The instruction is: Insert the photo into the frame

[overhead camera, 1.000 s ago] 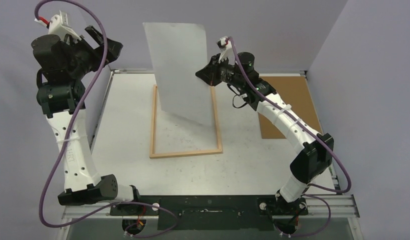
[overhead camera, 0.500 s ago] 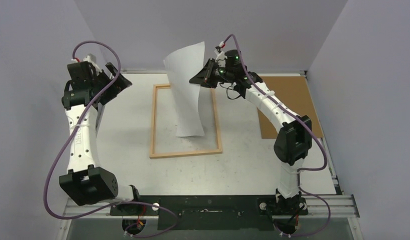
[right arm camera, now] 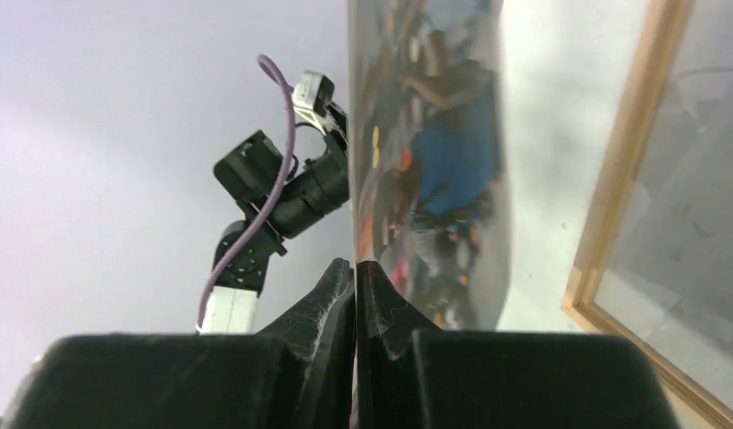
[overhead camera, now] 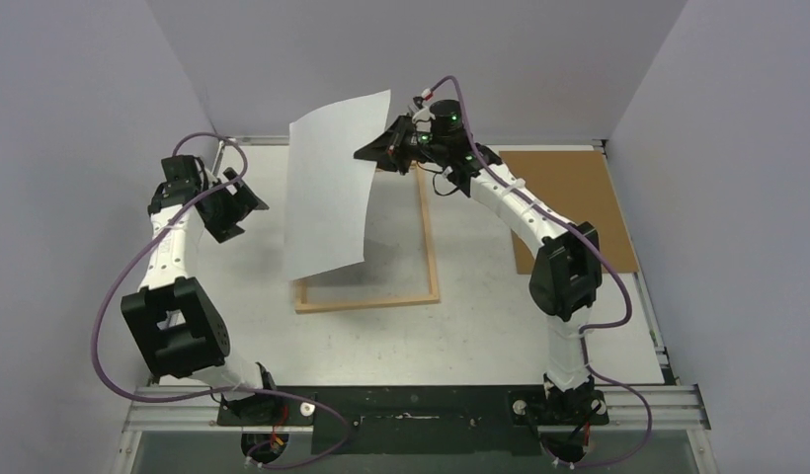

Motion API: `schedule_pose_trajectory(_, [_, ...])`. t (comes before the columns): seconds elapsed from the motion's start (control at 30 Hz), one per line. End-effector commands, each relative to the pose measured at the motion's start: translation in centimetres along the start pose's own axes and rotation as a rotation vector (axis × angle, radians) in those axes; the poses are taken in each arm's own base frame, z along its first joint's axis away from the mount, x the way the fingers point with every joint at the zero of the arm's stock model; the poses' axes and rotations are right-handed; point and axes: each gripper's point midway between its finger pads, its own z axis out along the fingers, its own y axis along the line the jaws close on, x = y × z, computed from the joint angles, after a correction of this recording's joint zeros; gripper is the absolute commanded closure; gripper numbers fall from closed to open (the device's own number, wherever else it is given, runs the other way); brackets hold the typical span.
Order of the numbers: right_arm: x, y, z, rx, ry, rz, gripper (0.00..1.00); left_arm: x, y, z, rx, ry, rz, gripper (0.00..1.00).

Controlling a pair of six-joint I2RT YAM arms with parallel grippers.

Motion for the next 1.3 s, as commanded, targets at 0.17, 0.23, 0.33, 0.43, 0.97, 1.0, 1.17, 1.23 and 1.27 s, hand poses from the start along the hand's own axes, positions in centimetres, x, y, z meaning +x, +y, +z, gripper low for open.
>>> schedule_pose_trajectory(0.17, [-3.5, -8.1, -0.2, 0.05, 0.039, 0.151, 1.0, 1.3, 1.2, 5.6, 0.053, 0.11, -0.035, 0.25])
schedule_pose_trajectory(0.23, [-2.3, -11.4, 1.2, 0.076, 0.117, 0.182, 1.0, 1.7, 1.9, 6.8, 0.036, 0.129, -0.043, 0.25])
schedule_pose_trajectory(0.33, [-1.0, -15.8, 2.0, 0.169, 0.175, 0.16, 1.0, 2.3, 3.1, 8.3, -0.003, 0.167, -0.05, 0.27])
schedule_pose_trajectory(0.43, [-0.6, -18.8, 1.9, 0.248, 0.201, 0.159, 1.0, 2.5, 3.6, 9.5, -0.014, 0.187, -0.063, 0.29])
schedule_pose_trajectory(0.97, [-2.6, -23.7, -0.6, 0.418, 0.217, 0.071, 1.0, 3.8, 2.9, 12.4, 0.076, 0.264, -0.101, 0.36])
schedule_pose_trajectory(1.0, [-2.5, -24.1, -0.7, 0.431, 0.229, 0.059, 1.0, 3.9, 2.2, 12.5, 0.119, 0.273, -0.101, 0.36])
schedule_pose_trajectory(1.17, [-2.3, -25.6, -1.1, 0.469, 0.253, -0.003, 1.0, 5.4, 0.6, 13.8, 0.201, 0.341, -0.099, 0.43])
schedule_pose_trajectory(1.23, [-2.4, -25.2, -1.0, 0.447, 0.25, -0.027, 1.0, 6.0, 0.4, 14.3, 0.198, 0.356, -0.093, 0.45])
schedule_pose_trajectory(1.27, [-2.3, -25.1, -0.9, 0.435, 0.255, -0.04, 1.0, 6.2, 0.4, 14.4, 0.193, 0.361, -0.095, 0.46])
